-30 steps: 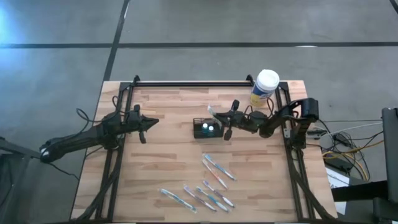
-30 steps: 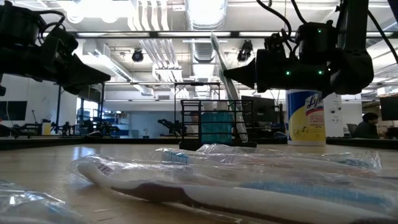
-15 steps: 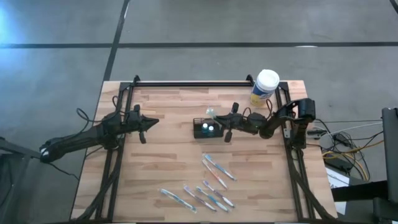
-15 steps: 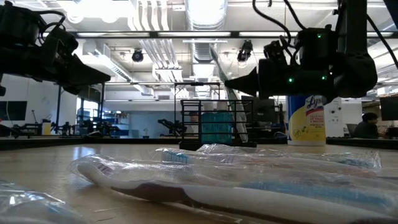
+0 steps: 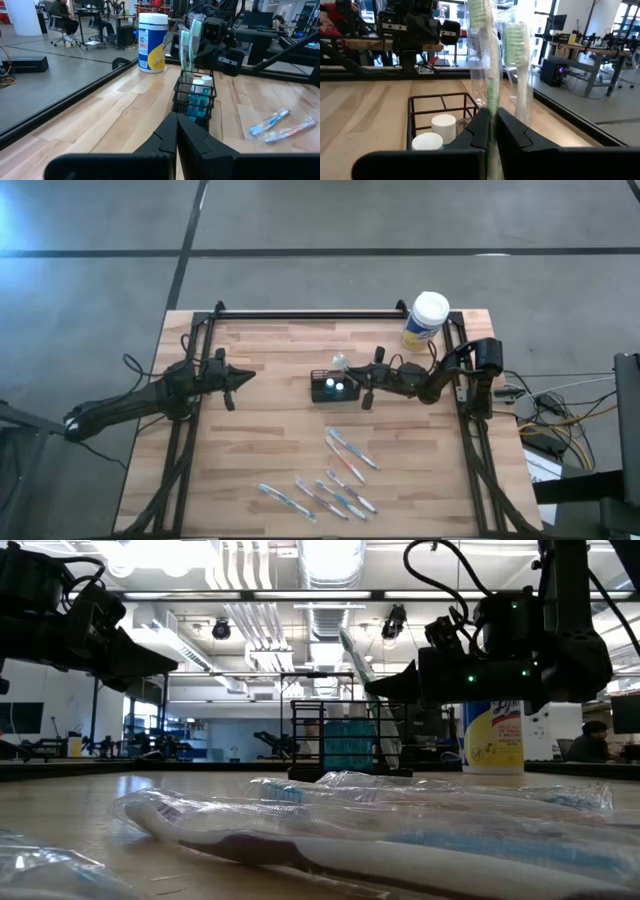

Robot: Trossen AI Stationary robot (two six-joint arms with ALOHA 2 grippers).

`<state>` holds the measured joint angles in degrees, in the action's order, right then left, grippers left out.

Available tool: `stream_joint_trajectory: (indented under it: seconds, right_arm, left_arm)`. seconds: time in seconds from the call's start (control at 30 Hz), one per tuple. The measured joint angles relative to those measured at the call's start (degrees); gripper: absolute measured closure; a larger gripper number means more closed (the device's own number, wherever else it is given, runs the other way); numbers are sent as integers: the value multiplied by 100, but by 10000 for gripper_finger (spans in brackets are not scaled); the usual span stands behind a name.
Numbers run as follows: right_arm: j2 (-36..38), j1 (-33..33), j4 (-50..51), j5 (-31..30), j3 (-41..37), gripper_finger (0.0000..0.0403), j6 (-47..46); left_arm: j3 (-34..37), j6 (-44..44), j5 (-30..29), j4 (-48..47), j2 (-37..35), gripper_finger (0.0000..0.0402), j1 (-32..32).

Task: Pick & Place toothbrushing station
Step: Put the green toothbrush into the wire organizer

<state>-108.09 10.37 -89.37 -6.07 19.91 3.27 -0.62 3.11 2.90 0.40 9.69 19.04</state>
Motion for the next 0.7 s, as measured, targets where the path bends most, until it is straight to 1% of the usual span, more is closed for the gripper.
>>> stream_joint_trajectory:
  seconds: [0.07, 0.17, 0.37, 0.5, 0.6, 0.7]
  right_arm:
    - [0, 0, 4, 0, 1, 385, -115]
    - [3, 2, 17, -17, 15, 363, -202]
    - [49, 2, 64, -18, 12, 297, -465]
    - [226, -1, 61, -16, 8, 260, -479]
    - [412, -10, 75, -15, -24, 242, -481]
    - [598, -62, 104, -15, -67, 231, -464]
  left_arm:
    - [-1, 0, 0, 1, 0, 394, 1]
    - [1, 2, 0, 1, 0, 394, -1]
    - [-1, 4, 0, 1, 0, 394, -1]
    - [-1, 7, 0, 1, 0, 394, 0]
    - [-1, 9, 0, 1, 0, 394, -1]
    - [-1, 9, 0, 1, 0, 394, 1]
